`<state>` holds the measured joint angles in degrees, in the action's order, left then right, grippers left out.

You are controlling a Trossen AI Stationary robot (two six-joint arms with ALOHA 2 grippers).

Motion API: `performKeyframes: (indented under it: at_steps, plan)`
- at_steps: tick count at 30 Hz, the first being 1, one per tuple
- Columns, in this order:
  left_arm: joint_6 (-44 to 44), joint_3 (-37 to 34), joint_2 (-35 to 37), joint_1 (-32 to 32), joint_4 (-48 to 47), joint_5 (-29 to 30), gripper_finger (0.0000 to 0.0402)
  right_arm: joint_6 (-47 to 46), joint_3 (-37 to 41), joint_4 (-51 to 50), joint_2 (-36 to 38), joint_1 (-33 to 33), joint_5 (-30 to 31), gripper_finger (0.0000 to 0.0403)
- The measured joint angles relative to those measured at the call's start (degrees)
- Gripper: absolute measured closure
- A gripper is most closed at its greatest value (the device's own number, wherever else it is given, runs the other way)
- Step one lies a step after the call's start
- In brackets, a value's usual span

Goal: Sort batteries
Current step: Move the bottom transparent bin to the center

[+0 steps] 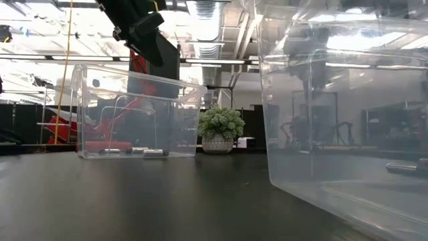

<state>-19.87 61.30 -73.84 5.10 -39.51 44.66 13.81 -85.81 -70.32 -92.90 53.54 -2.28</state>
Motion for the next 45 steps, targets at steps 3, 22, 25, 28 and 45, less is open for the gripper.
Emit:
performKeyframes:
  at_steps: [3, 22, 25, 28, 45]
  plan:
    - [0.17, 0.0, 0.0, 0.0, 0.01, -0.05, 0.0314, -3.07, 3.92, 1.52, 6.66, -2.83, -0.07, 0.0245]
    - [9.57, -0.07, -1.38, 0.11, 11.85, -11.72, 0.0314, -35.12, 36.86, 2.45, 50.2, -32.11, 2.62, 0.0245]
    - [9.79, 0.0, -2.62, 0.13, 13.9, -14.98, 0.0314, -41.1, 40.11, 3.0, 55.49, -37.91, 4.43, 0.0245]
    - [11.86, -0.09, -4.81, 0.41, 15.96, -18.27, 0.0314, -44.63, 42.72, 4.05, 59.9, -43.56, 4.64, 0.0245]
    - [19.95, 14.17, -21.67, 3.21, 23.09, -48.94, 0.024, -43.9, 44.08, 8.09, 62.49, -55.28, 9.91, 0.0245]
